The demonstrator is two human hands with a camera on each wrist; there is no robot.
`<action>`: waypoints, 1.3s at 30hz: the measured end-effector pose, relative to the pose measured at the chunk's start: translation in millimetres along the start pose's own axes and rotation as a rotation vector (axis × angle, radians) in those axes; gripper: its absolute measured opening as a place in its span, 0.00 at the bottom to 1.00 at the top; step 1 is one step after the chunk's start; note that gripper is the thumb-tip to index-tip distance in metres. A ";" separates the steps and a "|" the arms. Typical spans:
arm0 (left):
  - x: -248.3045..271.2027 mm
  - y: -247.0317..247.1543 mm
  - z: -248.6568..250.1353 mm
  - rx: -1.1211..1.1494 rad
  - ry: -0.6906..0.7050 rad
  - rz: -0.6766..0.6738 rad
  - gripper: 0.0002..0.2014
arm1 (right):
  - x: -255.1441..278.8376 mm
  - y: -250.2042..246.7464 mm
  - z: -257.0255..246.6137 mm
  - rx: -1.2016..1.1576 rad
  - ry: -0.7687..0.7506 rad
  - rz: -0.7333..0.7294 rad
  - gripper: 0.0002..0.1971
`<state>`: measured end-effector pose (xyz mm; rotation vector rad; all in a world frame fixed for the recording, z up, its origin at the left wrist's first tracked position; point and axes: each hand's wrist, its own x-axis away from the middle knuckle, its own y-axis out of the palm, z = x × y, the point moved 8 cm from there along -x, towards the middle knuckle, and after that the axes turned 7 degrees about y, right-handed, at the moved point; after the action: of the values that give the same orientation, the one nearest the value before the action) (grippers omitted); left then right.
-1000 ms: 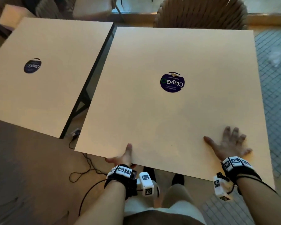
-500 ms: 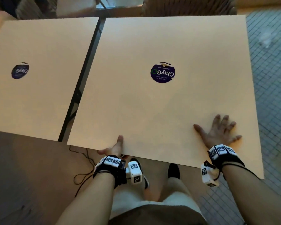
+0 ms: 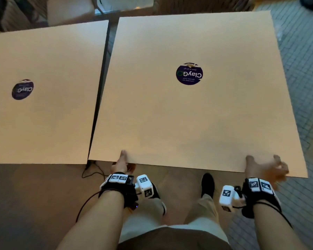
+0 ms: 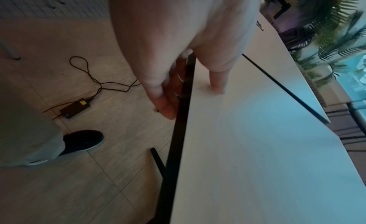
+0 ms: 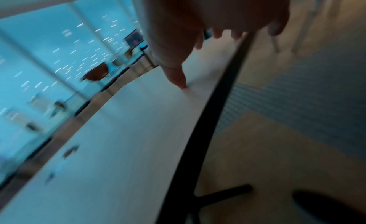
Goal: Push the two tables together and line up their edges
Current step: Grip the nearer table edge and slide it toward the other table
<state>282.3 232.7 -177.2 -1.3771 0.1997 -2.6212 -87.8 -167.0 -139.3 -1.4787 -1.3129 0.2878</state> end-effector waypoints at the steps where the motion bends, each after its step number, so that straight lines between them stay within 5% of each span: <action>1: -9.8 -2.1 2.5 0.004 -0.023 -0.045 0.50 | -17.9 23.1 36.8 -0.059 0.110 -0.085 0.52; 3: -7.4 -3.9 15.3 0.015 -0.061 -0.136 0.42 | -32.6 60.7 79.9 -0.167 0.301 -0.156 0.64; 6: -14.4 -14.9 25.3 -0.071 -0.097 -0.260 0.40 | 52.8 62.3 47.6 -0.249 0.505 -0.272 0.51; 8: -23.6 -18.4 29.1 -0.083 -0.091 -0.290 0.41 | 84.2 74.3 17.7 -0.277 0.438 -0.416 0.40; 10: -36.4 -23.6 31.6 -0.081 -0.050 -0.248 0.35 | 88.6 77.3 9.7 -0.300 0.412 -0.384 0.39; 14: -67.0 -33.3 18.7 -0.065 -0.055 -0.252 0.51 | 99.0 64.3 5.3 -0.267 0.376 -0.332 0.40; 18: -32.4 -36.2 37.3 -0.053 -0.011 -0.264 0.29 | 98.3 58.7 -6.4 -0.163 0.275 -0.350 0.31; 20: -26.8 -36.8 35.9 -0.064 -0.014 -0.290 0.28 | 96.1 56.5 -10.2 -0.137 0.233 -0.348 0.24; 28: -11.6 -50.3 9.4 -0.005 -0.040 -0.224 0.29 | 99.7 37.2 -12.4 -0.168 0.247 -0.356 0.38; 33: -7.8 -56.2 7.0 0.007 -0.009 -0.196 0.32 | 102.5 35.0 -9.1 -0.155 0.272 -0.349 0.32; 39: -10.1 -51.6 5.3 0.050 -0.054 -0.196 0.29 | 111.8 45.4 -3.9 -0.336 0.332 -0.446 0.40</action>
<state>287.6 285.0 -172.0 -1.5200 -0.0086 -2.7183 -19.3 -68.7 -124.5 -1.3812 -1.4148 -0.4700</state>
